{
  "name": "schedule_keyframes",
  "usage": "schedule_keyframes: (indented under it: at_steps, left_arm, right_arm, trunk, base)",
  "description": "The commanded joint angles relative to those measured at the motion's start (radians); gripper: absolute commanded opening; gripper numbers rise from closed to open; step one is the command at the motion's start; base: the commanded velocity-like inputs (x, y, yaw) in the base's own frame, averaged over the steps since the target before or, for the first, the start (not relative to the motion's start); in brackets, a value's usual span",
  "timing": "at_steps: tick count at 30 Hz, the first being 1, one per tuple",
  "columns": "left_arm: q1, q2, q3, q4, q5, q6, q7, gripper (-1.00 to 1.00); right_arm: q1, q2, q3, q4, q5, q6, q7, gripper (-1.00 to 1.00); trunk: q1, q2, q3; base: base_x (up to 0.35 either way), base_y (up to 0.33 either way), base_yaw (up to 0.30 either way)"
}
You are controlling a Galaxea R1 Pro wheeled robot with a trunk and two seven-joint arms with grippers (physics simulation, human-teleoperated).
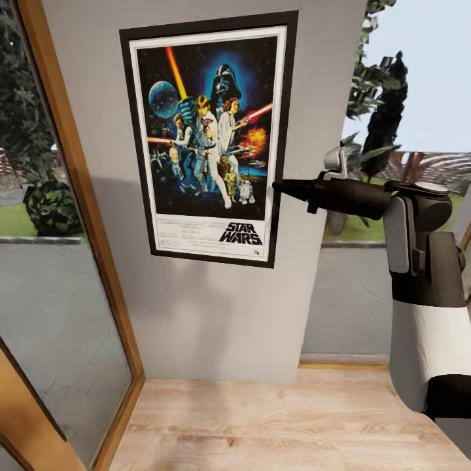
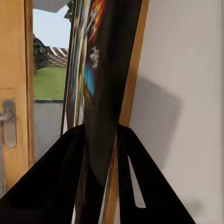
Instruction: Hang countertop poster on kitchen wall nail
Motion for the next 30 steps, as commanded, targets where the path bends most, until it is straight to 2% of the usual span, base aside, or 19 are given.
schedule_keyframes:
  at_steps: [1, 30]
  left_arm:
    - [0.0, 0.0, 0.002, 0.0, 0.009, 0.001, -0.008, 1.0]
    - [0.0, 0.0, 0.002, 0.0, 0.008, 0.001, -0.007, 1.0]
  right_arm:
    - [-0.001, 0.0, -0.001, 0.0, -0.002, 0.005, 0.003, -1.0]
    - [-0.001, 0.0, -0.002, 0.0, -0.002, 0.005, 0.003, -1.0]
  trunk:
    - [0.001, -0.001, -0.001]
    - [0.001, -0.001, -0.001]
  base:
    - [0.319, 0.104, 0.0]
    - [0.319, 0.104, 0.0]
